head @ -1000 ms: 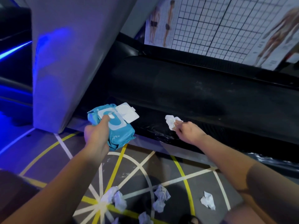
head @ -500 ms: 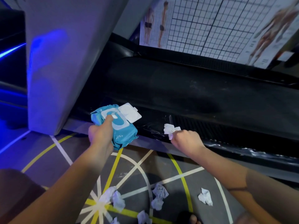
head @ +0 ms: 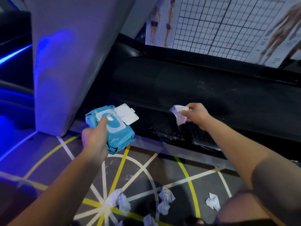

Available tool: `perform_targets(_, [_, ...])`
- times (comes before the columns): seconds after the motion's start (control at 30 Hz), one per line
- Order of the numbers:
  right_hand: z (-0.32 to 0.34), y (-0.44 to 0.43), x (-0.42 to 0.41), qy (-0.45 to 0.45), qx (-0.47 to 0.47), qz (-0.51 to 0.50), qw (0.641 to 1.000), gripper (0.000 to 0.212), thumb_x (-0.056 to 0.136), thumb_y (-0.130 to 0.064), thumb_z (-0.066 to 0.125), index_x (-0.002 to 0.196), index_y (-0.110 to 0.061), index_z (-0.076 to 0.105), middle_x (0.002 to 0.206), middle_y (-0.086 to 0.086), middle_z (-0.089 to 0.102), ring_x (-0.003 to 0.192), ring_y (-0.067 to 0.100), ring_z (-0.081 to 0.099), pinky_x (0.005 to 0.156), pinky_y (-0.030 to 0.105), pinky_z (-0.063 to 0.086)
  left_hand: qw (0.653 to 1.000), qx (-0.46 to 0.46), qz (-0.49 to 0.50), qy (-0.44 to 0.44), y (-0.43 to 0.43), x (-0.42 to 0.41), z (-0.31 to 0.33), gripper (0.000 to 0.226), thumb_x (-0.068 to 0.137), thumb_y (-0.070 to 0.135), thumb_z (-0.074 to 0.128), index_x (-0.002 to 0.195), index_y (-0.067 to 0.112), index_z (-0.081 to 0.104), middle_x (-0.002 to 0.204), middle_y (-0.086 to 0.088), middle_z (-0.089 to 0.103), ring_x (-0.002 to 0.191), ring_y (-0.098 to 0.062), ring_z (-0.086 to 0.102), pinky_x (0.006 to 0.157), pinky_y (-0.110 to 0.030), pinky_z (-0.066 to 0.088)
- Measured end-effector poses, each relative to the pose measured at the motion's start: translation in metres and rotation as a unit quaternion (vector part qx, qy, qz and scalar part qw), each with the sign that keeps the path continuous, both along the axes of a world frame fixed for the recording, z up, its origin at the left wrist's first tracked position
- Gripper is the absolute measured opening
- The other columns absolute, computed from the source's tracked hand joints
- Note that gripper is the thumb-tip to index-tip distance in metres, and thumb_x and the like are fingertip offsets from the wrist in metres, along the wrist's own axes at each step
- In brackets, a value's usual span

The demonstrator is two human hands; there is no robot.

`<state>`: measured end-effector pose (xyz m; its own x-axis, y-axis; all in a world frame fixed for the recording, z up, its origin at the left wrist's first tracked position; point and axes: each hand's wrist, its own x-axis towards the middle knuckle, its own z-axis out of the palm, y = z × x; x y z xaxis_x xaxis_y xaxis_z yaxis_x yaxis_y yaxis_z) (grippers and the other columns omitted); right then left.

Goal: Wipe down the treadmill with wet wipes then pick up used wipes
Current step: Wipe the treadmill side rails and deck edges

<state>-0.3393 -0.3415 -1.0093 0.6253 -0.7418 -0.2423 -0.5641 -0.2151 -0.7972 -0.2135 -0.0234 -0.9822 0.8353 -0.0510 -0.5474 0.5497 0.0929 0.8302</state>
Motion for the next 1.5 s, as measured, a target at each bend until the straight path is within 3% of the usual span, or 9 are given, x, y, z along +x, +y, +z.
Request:
perform_targets(0.07, [-0.003,0.000,0.005,0.084,-0.162,0.034,0.983,0.009,0.094,-0.018,0.058,0.090,-0.017,0.066,0.083,0.008,0.066,0.077,0.026,0.062,0.069,0.036,0.053,1.000,-0.009,0.001,0.004,0.003,0.004,-0.003,0.037,0.088,0.024,0.078,0.117,0.004,0.067,0.100,-0.015,0.078,0.078,-0.034,0.078,0.074,-0.062,0.062])
perform_targets(0.2, [-0.023,0.001,0.011,0.166,-0.271,0.125,0.940,0.032,0.096,-0.012,0.046,0.106,-0.029,0.071,0.099,0.007,0.074,0.088,0.035,0.069,0.076,0.040,0.057,1.000,-0.009,0.002,0.006,0.005,0.007,-0.005,0.036,0.087,0.024,0.078,0.116,0.005,0.068,0.101,-0.015,0.078,0.079,-0.036,0.078,0.074,-0.066,0.060])
perform_targets(0.5, [-0.045,0.020,-0.006,0.191,-0.261,0.173,0.930,0.037,0.101,-0.021,0.048,0.131,-0.036,0.065,0.130,0.006,0.068,0.118,0.033,0.064,0.102,0.039,0.049,1.000,-0.016,-0.009,0.006,-0.001,0.009,-0.005,0.031,0.092,0.022,0.074,0.116,0.004,0.066,0.100,-0.013,0.078,0.077,-0.030,0.078,0.069,-0.057,0.063])
perform_targets(0.73, [-0.027,0.035,-0.046,0.190,-0.285,0.209,0.916,0.032,0.096,-0.028,0.053,0.113,-0.049,0.070,0.103,-0.001,0.077,0.084,0.029,0.071,0.078,0.035,0.055,1.000,-0.022,0.000,0.010,-0.015,0.003,-0.004,0.028,0.091,0.022,0.076,0.109,0.005,0.063,0.102,-0.015,0.076,0.081,-0.033,0.077,0.078,-0.057,0.063])
perform_targets(0.87, [-0.007,0.040,-0.056,0.219,-0.297,0.270,0.889,0.028,0.097,-0.034,0.050,0.111,-0.044,0.073,0.097,-0.001,0.077,0.092,0.029,0.068,0.080,0.036,0.053,1.000,-0.023,-0.005,0.009,-0.022,-0.001,-0.006,0.020,0.091,0.023,0.076,0.096,0.010,0.062,0.101,-0.015,0.076,0.082,-0.033,0.077,0.081,-0.057,0.062])
perform_targets(1.13, [0.011,0.014,-0.035,0.073,-0.171,0.143,0.972,0.028,0.100,-0.016,0.048,0.091,-0.025,0.073,0.057,-0.007,0.069,0.060,0.005,0.068,0.062,0.021,0.046,1.000,-0.019,-0.008,0.005,-0.015,-0.004,-0.002,0.035,0.091,0.024,0.077,0.118,0.004,0.065,0.102,-0.013,0.077,0.079,-0.029,0.078,0.074,-0.054,0.064])
perform_targets(1.23, [-0.003,0.013,-0.017,0.047,-0.181,0.093,0.978,0.030,0.102,-0.013,0.048,0.112,-0.026,0.073,0.091,-0.003,0.077,0.080,0.002,0.071,0.071,0.008,0.046,1.000,-0.009,-0.003,0.005,-0.008,-0.001,-0.002,0.038,0.091,0.025,0.077,0.121,0.005,0.064,0.102,-0.013,0.078,0.077,-0.029,0.078,0.068,-0.055,0.064])
perform_targets(1.33, [-0.037,0.031,-0.008,0.127,-0.198,0.187,0.954,0.036,0.106,-0.014,0.043,0.138,-0.015,0.060,0.137,0.012,0.063,0.124,0.025,0.061,0.100,0.016,0.037,1.000,-0.010,0.004,0.013,-0.001,0.004,-0.007,0.039,0.089,0.027,0.078,0.120,0.006,0.066,0.104,-0.014,0.078,0.079,-0.034,0.078,0.071,-0.063,0.061])
perform_targets(1.5, [-0.075,0.072,-0.036,0.092,-0.305,0.260,0.912,0.042,0.108,-0.016,0.037,0.148,-0.003,0.044,0.158,0.013,0.040,0.149,0.027,0.033,0.122,0.032,0.020,1.000,-0.021,0.011,0.020,0.004,0.012,-0.014,0.045,0.085,0.028,0.079,0.121,0.008,0.063,0.105,-0.015,0.077,0.079,-0.036,0.078,0.071,-0.065,0.060])
